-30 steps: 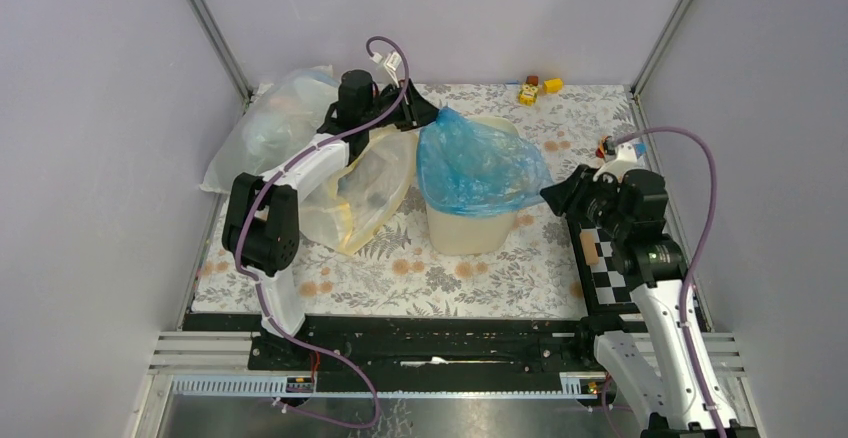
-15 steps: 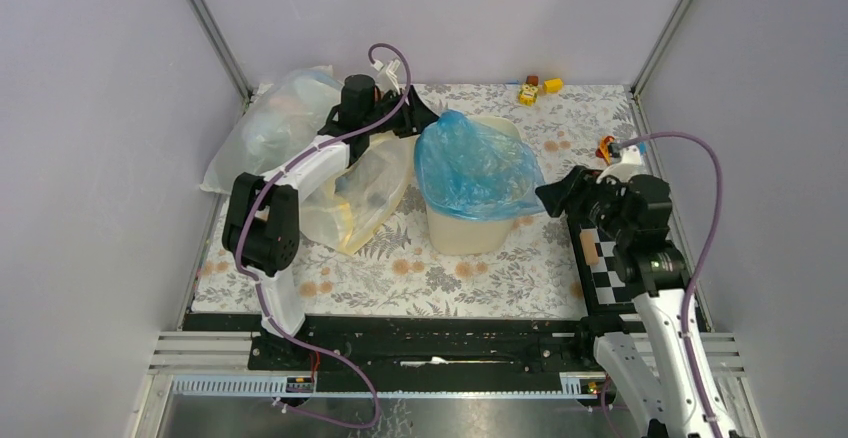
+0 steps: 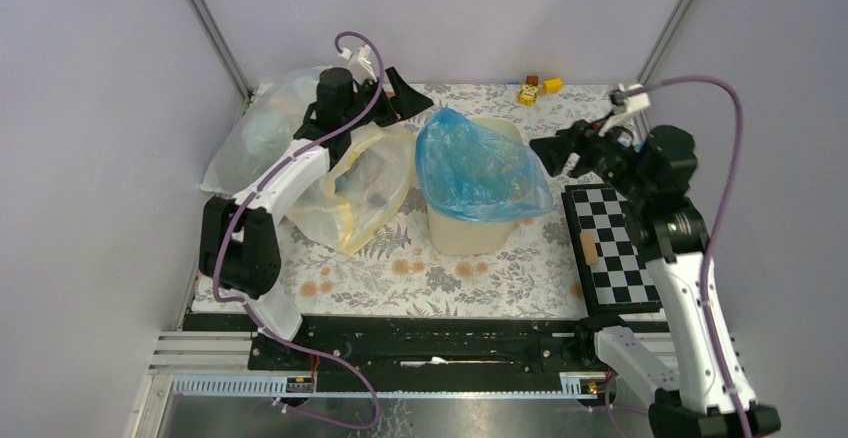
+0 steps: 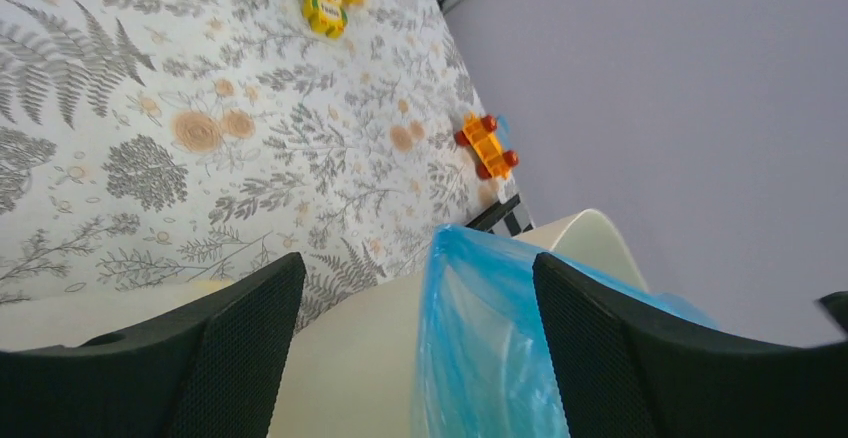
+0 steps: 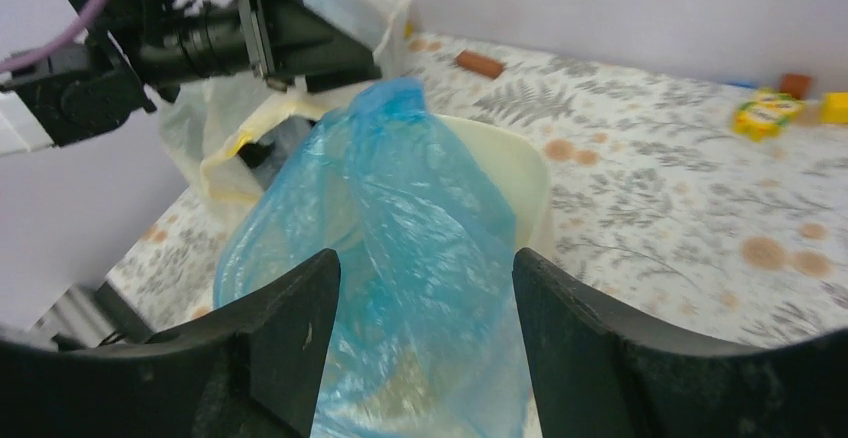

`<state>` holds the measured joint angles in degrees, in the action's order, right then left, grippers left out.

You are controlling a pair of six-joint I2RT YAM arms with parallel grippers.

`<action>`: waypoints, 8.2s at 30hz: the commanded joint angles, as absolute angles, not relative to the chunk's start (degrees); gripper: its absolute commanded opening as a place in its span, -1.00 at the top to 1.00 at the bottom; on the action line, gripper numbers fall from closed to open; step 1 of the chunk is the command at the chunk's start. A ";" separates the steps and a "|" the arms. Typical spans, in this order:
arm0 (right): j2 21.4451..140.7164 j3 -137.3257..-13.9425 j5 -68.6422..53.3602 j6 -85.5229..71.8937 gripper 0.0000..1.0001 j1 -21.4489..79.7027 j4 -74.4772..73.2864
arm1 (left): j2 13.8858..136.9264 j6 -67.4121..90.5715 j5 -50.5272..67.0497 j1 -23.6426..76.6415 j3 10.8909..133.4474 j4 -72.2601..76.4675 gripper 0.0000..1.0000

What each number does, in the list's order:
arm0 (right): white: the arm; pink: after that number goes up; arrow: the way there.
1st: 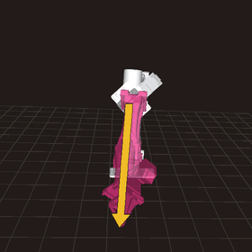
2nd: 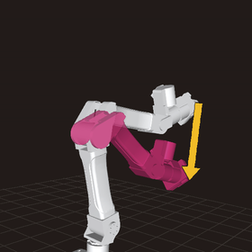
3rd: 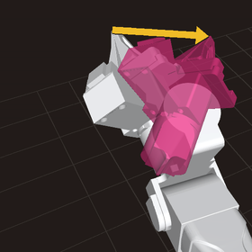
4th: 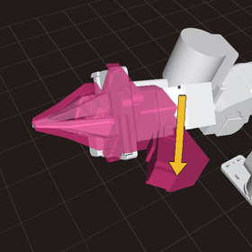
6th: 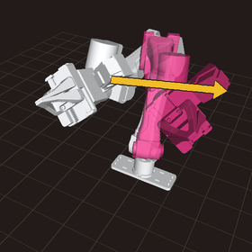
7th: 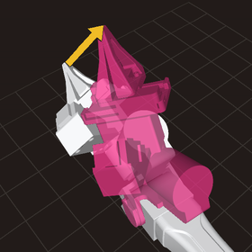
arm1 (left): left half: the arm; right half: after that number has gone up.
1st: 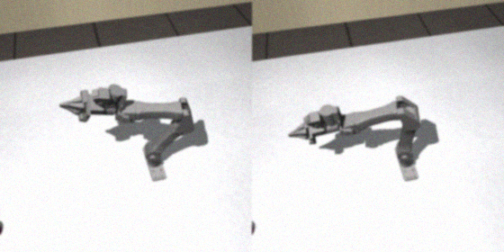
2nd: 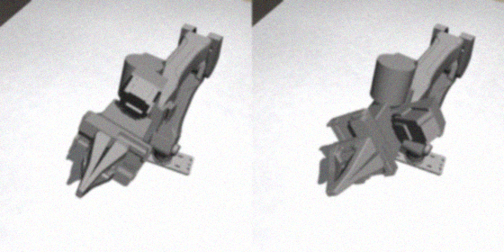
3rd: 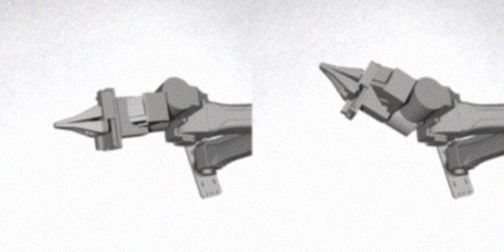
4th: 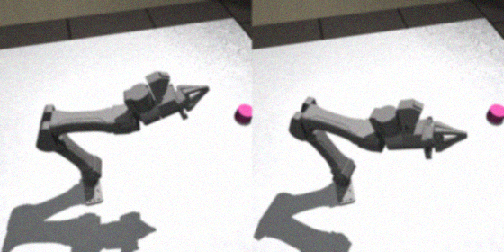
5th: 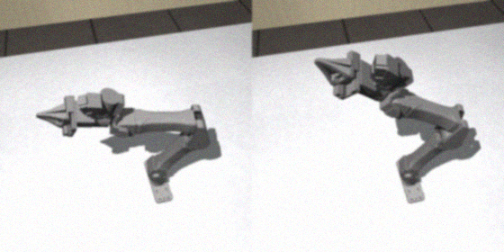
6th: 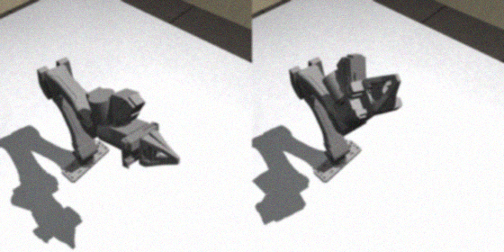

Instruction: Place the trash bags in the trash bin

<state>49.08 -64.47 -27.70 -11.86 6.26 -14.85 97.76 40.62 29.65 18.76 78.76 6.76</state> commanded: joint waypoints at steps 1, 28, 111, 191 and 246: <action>56.99 -69.53 -26.99 -5.53 -0.41 15.28 -12.80 | 92.49 43.22 26.06 17.19 76.83 11.15 -0.77; 70.53 -78.85 -2.66 12.47 0.18 31.89 -21.16 | 63.65 47.28 30.98 18.91 48.75 5.19 -0.29; 93.03 -70.25 -34.18 -15.81 1.00 3.82 -11.53 | 70.12 38.92 21.71 31.64 52.59 -3.27 0.29; 45.41 -27.78 -35.23 -45.70 0.39 3.69 3.28 | 66.54 65.66 37.40 20.92 35.31 33.66 -0.09; 49.94 -23.76 -34.90 -42.35 0.45 3.64 6.13 | 83.26 69.17 37.13 20.96 31.11 56.93 1.00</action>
<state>49.30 -24.45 -34.15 -43.79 3.68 3.77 81.01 72.93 37.69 21.04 31.24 55.40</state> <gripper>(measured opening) 0.275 0.002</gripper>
